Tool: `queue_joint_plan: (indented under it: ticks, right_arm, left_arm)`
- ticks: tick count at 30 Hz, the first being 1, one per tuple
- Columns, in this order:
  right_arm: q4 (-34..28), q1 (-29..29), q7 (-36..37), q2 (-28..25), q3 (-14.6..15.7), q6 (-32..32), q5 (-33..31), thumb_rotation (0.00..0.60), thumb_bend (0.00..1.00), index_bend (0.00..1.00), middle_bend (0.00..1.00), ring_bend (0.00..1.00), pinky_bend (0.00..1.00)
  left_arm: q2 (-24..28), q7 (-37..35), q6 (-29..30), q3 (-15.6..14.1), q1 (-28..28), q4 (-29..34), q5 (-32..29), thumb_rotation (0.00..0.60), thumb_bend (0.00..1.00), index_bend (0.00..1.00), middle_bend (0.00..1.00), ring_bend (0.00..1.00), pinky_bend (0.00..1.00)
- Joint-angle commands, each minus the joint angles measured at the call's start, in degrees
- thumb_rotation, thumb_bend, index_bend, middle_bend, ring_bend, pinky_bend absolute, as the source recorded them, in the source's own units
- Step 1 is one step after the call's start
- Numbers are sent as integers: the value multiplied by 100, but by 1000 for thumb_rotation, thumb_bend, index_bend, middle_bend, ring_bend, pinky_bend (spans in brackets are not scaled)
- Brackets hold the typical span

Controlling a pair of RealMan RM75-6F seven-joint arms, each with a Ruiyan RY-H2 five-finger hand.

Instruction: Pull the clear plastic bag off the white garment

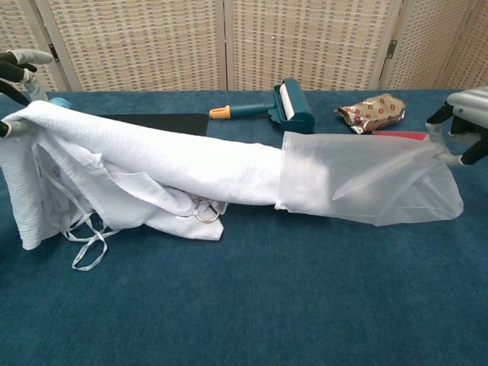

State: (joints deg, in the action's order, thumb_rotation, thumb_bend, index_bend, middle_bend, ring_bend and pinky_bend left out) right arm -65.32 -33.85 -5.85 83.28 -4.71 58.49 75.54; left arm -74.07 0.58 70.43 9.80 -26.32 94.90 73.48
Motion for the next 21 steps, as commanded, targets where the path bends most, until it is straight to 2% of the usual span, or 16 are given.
queue_joint_plan:
  ticks: [1,13,21]
  right_arm:
    - [31,29,29,4,-11,10,3,600,367,644,1000,1000,1000]
    - [165,71,54,69,-61,-68,19,600,366,644,1000,1000,1000]
    - [190,69,35,98,-100,-107,37,600,366,644,1000,1000,1000]
  left_arm:
    - [48,-27,12,22,16,7,-1,600,527,745,15,0,212]
    - [230,-112,125,178,108,10,-128,600,526,745,15,0,211]
    - [327,-162,101,145,193,-26,-177,600,527,745,15,0,212]
